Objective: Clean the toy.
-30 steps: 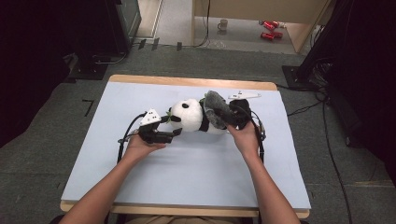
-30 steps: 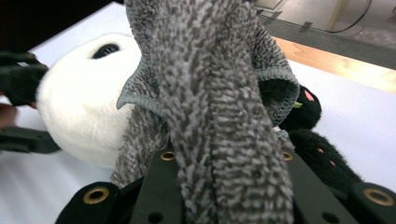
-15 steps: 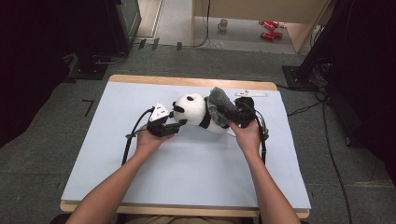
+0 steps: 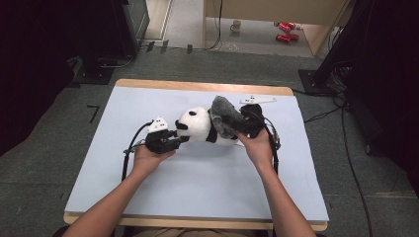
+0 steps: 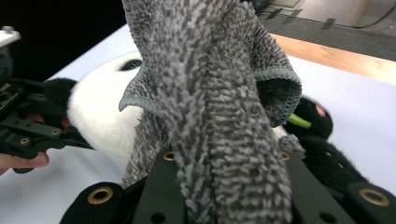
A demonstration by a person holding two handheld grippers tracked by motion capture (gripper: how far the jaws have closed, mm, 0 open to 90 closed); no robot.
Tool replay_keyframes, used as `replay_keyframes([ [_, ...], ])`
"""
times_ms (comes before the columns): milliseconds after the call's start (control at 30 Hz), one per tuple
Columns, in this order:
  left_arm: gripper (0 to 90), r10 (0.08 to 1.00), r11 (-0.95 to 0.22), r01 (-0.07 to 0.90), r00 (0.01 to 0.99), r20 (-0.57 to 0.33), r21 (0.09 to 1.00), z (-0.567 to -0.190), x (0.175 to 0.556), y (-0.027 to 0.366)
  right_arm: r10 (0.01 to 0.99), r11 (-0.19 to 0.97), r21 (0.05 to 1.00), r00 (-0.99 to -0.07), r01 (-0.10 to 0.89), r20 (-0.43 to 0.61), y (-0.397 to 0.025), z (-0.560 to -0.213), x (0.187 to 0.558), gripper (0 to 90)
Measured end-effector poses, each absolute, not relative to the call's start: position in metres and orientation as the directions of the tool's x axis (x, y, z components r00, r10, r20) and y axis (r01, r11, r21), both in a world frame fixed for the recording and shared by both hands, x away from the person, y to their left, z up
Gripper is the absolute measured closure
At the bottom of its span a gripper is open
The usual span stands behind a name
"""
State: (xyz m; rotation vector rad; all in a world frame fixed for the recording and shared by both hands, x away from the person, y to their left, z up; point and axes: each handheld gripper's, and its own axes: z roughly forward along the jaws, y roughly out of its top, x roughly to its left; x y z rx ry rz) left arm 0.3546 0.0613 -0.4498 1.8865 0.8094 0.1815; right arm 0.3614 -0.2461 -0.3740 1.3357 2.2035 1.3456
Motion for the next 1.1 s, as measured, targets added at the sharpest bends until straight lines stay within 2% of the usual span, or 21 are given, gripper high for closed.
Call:
replay_keyframes([
  [67,66.5,0.611,-0.236,0.484,0.748,-0.258,0.843,-0.445,0.347,0.066,0.782,0.164,0.807,-0.573,0.568,0.245,-0.240,-0.366,0.356,78.4],
  [200,65.3,0.631,-0.225,0.495,0.730,-0.261,0.839,-0.444,0.333,0.066,0.750,0.173,0.816,-0.611,0.551,0.254,-0.220,-0.348,0.345,78.4],
  [367,64.1,0.656,-0.161,0.531,0.687,-0.312,0.832,-0.444,0.331,0.061,0.679,0.189,0.814,-0.672,0.549,0.295,-0.189,-0.343,0.337,77.9],
  [467,63.3,0.669,-0.182,0.504,0.693,-0.270,0.844,-0.443,0.327,0.056,0.644,0.197,0.800,-0.691,0.566,0.330,-0.170,-0.350,0.335,76.9],
  [567,63.1,0.688,-0.203,0.502,0.685,-0.242,0.841,-0.445,0.325,0.053,0.658,0.223,0.804,-0.694,0.552,0.294,-0.155,-0.365,0.336,76.5],
  [767,63.0,0.693,-0.205,0.516,0.677,-0.248,0.832,-0.454,0.332,0.057,0.706,0.272,0.807,-0.679,0.523,0.202,-0.162,-0.383,0.345,78.5],
  [900,63.0,0.694,-0.182,0.560,0.656,-0.298,0.809,-0.459,0.342,0.067,0.767,0.309,0.808,-0.634,0.501,0.100,-0.176,-0.386,0.347,78.2],
  [1033,62.5,0.675,-0.189,0.555,0.672,-0.303,0.810,-0.459,0.346,0.067,0.784,0.234,0.807,-0.597,0.542,0.173,-0.204,-0.392,0.350,78.1],
  [1100,62.5,0.675,-0.191,0.564,0.670,-0.309,0.804,-0.459,0.349,0.070,0.812,0.240,0.813,-0.569,0.530,0.131,-0.212,-0.387,0.349,78.0],
])
